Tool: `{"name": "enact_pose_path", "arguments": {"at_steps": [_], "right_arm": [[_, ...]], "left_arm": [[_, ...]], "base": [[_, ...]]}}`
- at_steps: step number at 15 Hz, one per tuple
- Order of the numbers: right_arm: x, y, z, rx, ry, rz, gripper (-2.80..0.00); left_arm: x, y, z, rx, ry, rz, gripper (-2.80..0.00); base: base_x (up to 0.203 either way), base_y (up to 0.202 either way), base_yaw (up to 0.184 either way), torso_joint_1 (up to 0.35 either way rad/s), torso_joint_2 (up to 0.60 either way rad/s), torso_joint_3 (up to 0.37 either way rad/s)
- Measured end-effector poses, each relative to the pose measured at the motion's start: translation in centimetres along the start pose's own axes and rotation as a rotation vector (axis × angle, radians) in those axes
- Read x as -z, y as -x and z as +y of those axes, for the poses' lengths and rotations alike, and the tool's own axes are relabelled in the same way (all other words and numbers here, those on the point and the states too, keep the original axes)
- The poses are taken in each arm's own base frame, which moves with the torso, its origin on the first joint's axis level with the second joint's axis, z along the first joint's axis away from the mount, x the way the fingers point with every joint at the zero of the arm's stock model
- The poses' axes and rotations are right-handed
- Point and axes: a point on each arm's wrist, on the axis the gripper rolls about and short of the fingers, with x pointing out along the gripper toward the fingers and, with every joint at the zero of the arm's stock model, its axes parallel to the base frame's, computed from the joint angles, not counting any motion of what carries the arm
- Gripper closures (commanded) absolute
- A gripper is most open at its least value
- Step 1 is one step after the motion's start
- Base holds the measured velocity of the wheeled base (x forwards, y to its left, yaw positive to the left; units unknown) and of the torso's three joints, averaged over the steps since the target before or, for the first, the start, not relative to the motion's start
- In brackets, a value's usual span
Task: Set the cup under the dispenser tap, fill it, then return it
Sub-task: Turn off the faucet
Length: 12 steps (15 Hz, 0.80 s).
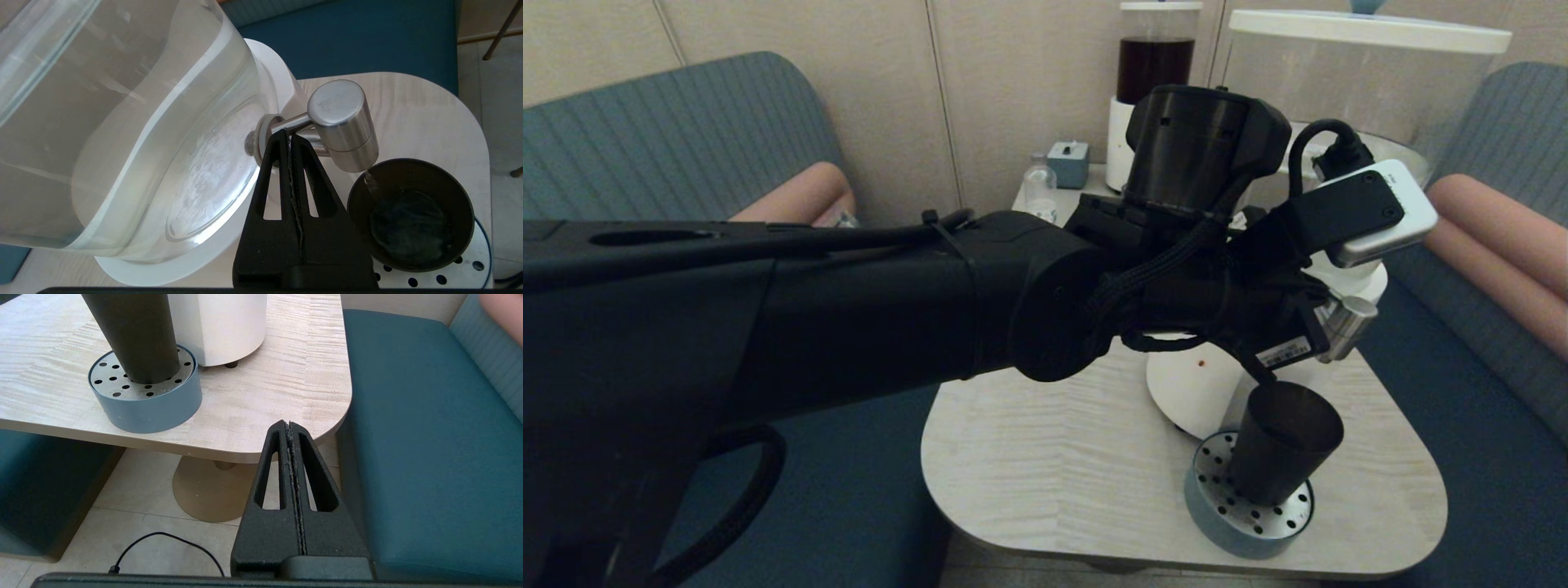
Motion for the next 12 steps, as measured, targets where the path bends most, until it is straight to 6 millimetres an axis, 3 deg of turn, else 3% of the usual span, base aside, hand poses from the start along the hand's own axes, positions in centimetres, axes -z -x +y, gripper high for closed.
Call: {"name": "enact_pose_path", "arguments": {"at_steps": [12], "right_arm": [[0.0, 0.0, 0.0, 0.0, 0.0, 0.0, 0.0]], "left_arm": [[-0.01, -0.86, -0.39, -0.013, -0.014, -0.037, 0.0]], "base": [[0.0, 0.0, 0.0, 0.0, 0.0, 0.0]]}}
